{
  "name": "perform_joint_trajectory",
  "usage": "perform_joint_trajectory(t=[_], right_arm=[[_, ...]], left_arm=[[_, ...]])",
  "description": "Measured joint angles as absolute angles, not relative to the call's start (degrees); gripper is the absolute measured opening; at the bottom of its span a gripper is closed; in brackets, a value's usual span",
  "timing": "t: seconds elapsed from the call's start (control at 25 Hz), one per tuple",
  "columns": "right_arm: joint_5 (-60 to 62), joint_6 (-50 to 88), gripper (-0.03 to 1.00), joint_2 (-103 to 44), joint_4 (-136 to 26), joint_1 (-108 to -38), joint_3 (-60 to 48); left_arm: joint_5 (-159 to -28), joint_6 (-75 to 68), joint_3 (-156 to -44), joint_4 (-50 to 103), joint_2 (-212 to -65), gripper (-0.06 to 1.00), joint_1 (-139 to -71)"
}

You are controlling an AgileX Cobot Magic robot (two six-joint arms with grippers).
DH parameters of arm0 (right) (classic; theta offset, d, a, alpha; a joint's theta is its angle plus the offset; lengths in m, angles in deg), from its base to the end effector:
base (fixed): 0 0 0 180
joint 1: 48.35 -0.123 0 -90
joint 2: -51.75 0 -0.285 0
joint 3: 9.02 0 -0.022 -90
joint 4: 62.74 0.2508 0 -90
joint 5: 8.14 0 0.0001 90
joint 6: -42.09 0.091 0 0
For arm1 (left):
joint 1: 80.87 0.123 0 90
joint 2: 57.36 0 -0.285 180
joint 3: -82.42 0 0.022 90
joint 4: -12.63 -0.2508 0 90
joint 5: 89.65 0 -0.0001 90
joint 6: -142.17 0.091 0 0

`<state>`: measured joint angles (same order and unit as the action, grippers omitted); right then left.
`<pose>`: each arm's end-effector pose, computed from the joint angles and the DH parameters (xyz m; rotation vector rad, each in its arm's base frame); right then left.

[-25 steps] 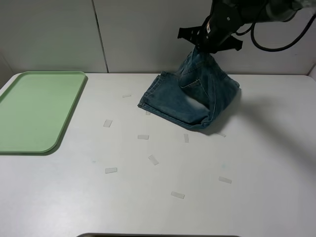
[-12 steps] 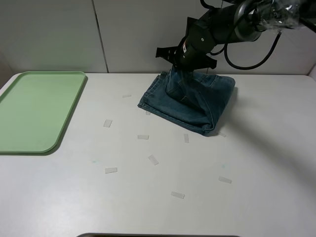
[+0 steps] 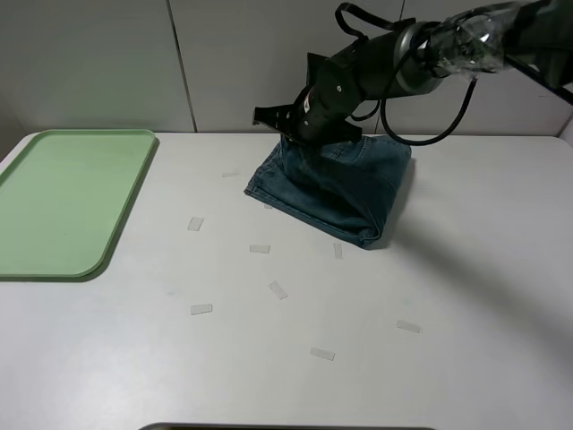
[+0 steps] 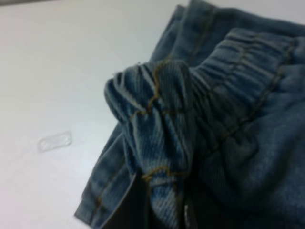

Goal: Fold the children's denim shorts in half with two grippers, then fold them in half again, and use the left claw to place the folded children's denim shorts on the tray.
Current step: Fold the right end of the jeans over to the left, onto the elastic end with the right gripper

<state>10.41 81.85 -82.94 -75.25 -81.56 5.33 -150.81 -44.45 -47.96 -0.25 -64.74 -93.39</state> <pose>0.4118 0.2621 0.1499 -0.0820 2.4533 0.3999 -0.0012 0.0185 0.2733 0.0953 2.0398 0.0614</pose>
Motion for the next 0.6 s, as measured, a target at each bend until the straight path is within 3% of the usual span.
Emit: perform_joint_trajectory(t=[0.6], right_arm=[[9.33, 51.9, 0.04, -86.85, -60.96, -82.78, 5.33]], left_arm=[[-150.81, -43.82, -47.96, -0.2, -64.74, 0.76, -93.39]])
